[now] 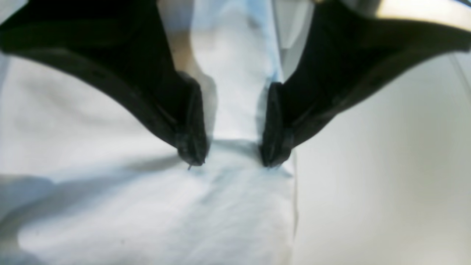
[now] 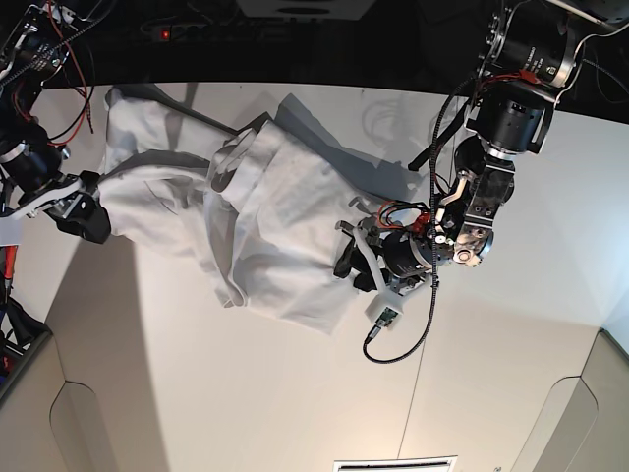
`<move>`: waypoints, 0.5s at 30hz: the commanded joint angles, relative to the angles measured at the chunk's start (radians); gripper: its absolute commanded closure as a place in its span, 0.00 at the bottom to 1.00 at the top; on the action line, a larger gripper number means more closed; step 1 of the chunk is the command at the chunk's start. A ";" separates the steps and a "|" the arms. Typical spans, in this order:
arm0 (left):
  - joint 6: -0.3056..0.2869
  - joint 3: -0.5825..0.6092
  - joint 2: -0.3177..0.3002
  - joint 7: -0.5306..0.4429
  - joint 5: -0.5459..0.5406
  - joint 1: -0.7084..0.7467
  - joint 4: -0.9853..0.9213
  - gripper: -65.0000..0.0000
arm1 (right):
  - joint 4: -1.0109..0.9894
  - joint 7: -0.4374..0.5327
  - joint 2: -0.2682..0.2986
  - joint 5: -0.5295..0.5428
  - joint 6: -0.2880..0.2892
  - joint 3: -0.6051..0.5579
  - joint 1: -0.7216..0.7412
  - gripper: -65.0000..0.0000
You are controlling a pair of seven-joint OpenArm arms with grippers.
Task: Layout the t-shirt on the table in an organized manner, then fold the t-shirt properly
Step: 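Press the folded bundle down with the left gripper while the right holds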
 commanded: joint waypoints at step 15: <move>0.014 -0.001 -0.005 0.040 0.025 -0.009 -0.018 0.54 | -0.510 -0.004 0.087 0.224 -0.008 0.081 0.006 0.47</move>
